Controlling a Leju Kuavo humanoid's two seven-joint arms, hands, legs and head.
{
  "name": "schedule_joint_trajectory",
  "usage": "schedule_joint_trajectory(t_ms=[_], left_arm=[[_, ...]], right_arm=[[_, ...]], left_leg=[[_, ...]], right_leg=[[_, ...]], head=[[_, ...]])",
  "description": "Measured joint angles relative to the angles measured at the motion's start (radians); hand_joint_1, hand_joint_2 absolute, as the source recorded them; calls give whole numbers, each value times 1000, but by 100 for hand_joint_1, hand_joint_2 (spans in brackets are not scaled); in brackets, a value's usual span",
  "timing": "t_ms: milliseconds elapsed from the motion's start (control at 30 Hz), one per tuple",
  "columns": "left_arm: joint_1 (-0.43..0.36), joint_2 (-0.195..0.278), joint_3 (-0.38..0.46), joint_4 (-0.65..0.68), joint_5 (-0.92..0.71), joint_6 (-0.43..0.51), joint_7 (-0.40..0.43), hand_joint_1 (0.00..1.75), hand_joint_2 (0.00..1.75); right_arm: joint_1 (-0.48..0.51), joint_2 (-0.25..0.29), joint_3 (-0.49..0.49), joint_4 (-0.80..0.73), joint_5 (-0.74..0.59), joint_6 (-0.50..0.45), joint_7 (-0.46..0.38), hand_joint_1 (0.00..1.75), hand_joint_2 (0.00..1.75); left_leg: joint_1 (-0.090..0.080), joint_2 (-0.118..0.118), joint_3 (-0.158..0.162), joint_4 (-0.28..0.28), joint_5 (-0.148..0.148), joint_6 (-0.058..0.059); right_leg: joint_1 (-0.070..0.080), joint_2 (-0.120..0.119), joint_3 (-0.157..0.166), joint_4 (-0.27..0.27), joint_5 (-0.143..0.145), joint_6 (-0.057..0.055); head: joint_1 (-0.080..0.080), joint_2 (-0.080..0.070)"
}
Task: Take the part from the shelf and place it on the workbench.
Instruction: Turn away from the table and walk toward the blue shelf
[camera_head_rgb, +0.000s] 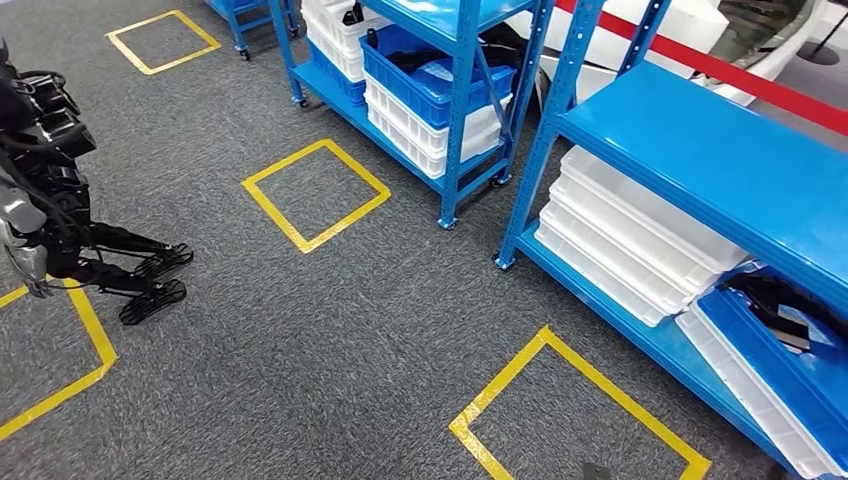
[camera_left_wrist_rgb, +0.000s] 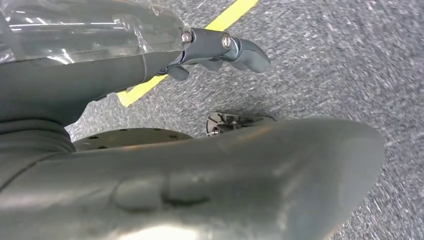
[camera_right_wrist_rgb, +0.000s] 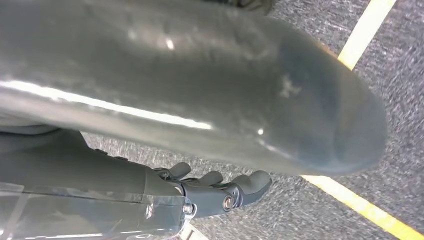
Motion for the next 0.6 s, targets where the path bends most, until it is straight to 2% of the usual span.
schedule_joint_trajectory(t_ms=[33,67,100,167,200,267,300,333,367,400,433,467,533,567,600], left_arm=[[0,0,0,0,0,0,0,0,0],[-1,0,0,0,0,0,0,0,0],[-2,0,0,0,0,0,0,0,0],[-3,0,0,0,0,0,0,0,0],[-4,0,0,0,0,0,0,0,0],[-6,0,0,0,0,0,0,0,0],[-6,0,0,0,0,-1,0,0,0],[-5,0,0,0,0,-1,0,0,0],[-3,1,0,0,1,-1,0,0,0],[-1,1,0,0,1,-1,0,0,0],[0,1,0,0,2,-1,0,0,0],[0,1,0,0,2,-1,0,0,0],[-2,1,0,0,2,-1,0,0,0],[-3,2,0,0,2,-1,-1,0,0],[-3,2,0,0,2,-1,-1,0,0]], right_arm=[[-1,0,0,0,0,0,0,0,0],[-2,1,0,0,0,0,0,0,0],[-3,1,0,0,0,0,0,0,0],[-1,2,0,0,-2,0,0,0,0],[0,2,0,0,-3,0,1,0,0],[-2,2,0,0,-7,0,2,0,0],[-3,2,0,0,-9,0,3,0,0],[-4,2,0,0,-12,0,3,0,0],[-4,2,0,0,-15,0,4,0,0],[-3,3,0,0,-17,0,4,0,0],[-3,3,0,0,-21,0,4,0,0],[-2,3,0,0,-24,0,4,0,0],[-3,3,1,0,-29,0,4,0,0],[-4,3,2,0,-31,0,4,0,0],[-4,4,2,0,-32,0,4,0,0]], left_leg=[[-1,7,5,2,-5,-7],[-3,13,8,4,-9,-13],[-5,19,12,4,-12,-19],[-2,28,20,4,-18,-32],[0,19,21,14,-28,-38],[3,-21,-9,94,-78,-46],[3,-41,-42,163,-112,-47],[2,-51,-79,235,-140,-47],[0,-56,-108,287,-153,-45],[-2,-59,-122,305,-146,-42],[-4,-62,-117,279,-117,-36],[-6,-71,-95,218,-75,-29],[-8,-113,-44,80,-8,-15],[-9,-129,-30,39,6,-11],[-11,-139,-25,20,9,-9]], right_leg=[[2,-14,27,-56,20,-3],[5,-25,42,-87,27,-9],[9,-26,44,-96,23,-16],[9,-6,45,-97,23,-31],[8,3,46,-99,24,-38],[6,19,49,-103,26,-51],[7,28,49,-103,26,-55],[10,38,49,-103,25,-58],[12,50,50,-103,24,-60],[14,63,52,-103,24,-61],[16,77,55,-102,23,-62],[17,89,57,-102,23,-61],[19,112,59,-100,20,-59],[19,122,57,-99,20,-56],[17,131,54,-99,20,-52]], head=[[4,0],[5,0],[3,0],[-5,0],[-9,0],[-18,0],[-25,0],[-31,0],[-35,0],[-38,0],[-41,0],[-42,0],[-44,0],[-44,0],[-44,0]])
